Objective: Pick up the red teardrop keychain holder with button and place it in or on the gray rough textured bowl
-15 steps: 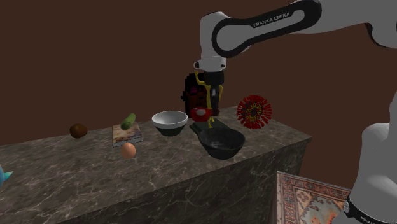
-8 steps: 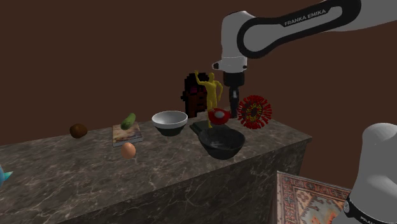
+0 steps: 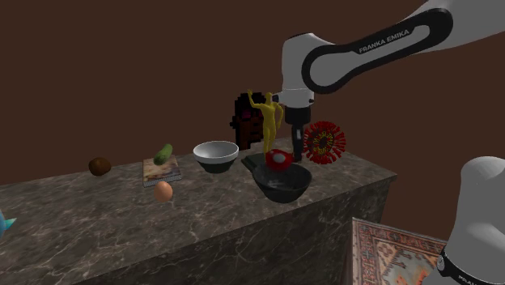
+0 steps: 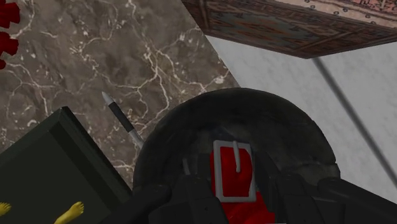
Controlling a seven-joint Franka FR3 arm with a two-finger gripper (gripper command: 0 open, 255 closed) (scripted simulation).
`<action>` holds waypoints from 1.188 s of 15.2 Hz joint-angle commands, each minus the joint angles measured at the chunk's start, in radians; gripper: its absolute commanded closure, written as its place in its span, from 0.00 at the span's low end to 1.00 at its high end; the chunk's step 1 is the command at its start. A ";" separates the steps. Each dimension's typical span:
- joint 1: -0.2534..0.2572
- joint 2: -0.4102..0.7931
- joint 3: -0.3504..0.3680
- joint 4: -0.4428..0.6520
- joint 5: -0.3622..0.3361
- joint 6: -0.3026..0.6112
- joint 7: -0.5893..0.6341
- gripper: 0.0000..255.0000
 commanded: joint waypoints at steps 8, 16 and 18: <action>-0.001 0.025 -0.001 -0.072 -0.004 0.098 0.007 1.00; -0.001 0.025 -0.001 -0.072 -0.004 0.098 0.007 0.00; -0.001 0.025 -0.001 -0.072 -0.004 0.098 0.007 0.00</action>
